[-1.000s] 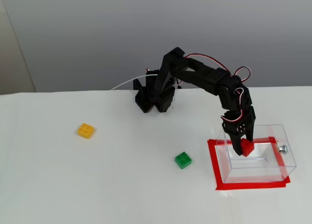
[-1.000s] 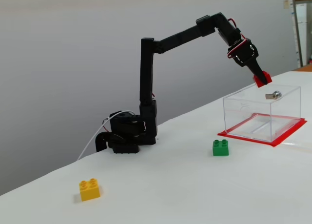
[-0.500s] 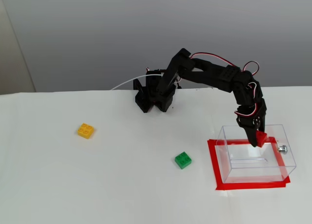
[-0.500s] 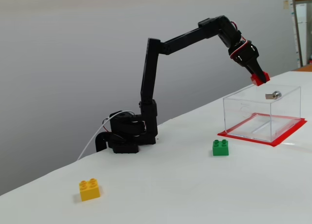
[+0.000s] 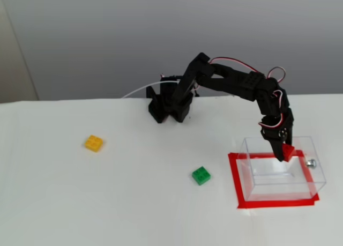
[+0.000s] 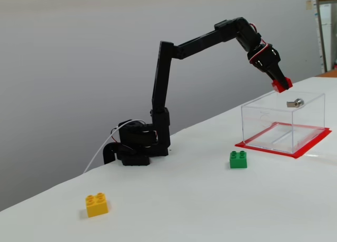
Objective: Pick the red lego brick and place it into the transparent box
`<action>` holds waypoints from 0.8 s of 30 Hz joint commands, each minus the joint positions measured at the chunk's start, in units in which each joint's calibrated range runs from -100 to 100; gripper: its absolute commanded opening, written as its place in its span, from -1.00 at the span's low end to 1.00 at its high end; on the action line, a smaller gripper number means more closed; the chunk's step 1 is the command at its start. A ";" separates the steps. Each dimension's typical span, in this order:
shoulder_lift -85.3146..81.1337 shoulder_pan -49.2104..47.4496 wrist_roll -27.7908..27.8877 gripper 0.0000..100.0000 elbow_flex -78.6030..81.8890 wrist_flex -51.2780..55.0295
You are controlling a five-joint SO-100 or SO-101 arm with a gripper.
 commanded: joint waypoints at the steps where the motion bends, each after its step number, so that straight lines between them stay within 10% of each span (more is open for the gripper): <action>1: -0.21 0.31 0.07 -0.32 -1.88 -0.82; 16: -0.29 0.68 -0.24 -0.22 -1.88 -0.91; 24: -0.21 0.68 -0.09 -0.65 -1.88 -0.91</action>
